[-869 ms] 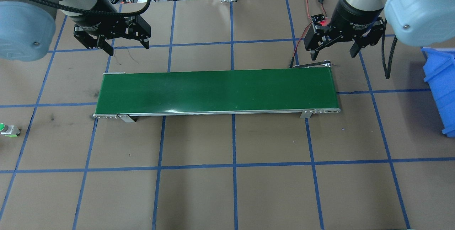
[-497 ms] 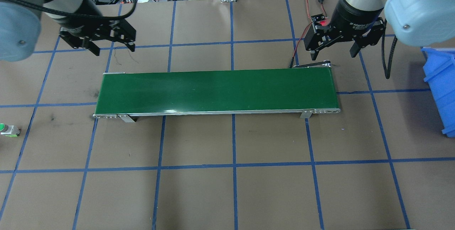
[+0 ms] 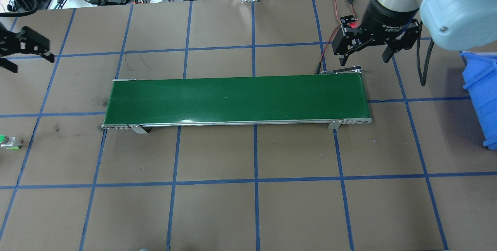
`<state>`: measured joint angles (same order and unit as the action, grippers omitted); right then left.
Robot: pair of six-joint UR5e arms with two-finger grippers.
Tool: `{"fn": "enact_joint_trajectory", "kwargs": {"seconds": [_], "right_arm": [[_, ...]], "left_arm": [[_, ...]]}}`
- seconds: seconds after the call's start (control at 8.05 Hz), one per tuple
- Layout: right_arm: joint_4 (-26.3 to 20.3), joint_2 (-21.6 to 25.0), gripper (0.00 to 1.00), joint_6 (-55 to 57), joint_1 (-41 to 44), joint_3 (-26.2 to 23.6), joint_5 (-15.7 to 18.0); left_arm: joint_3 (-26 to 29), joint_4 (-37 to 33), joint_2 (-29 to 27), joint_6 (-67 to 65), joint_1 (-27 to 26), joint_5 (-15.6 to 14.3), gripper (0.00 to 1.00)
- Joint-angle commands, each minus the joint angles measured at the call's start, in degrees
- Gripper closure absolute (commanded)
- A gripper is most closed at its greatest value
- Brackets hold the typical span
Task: Move button from left to right
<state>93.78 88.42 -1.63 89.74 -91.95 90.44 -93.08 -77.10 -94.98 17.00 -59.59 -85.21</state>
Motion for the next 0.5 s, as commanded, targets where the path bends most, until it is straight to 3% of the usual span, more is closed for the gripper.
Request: {"fn": "enact_joint_trajectory", "kwargs": {"seconds": [0.0,0.37], "right_arm": [[0.0,0.1,0.0,0.1,0.0,-0.3,-0.1],[0.0,0.1,0.0,0.1,0.0,-0.4,-0.1]], "left_arm": [[0.1,4.1,-6.4,8.0,13.6,-5.3,0.0],[-0.7,14.9,-14.0,17.0,16.9,-6.9,0.0]]}}
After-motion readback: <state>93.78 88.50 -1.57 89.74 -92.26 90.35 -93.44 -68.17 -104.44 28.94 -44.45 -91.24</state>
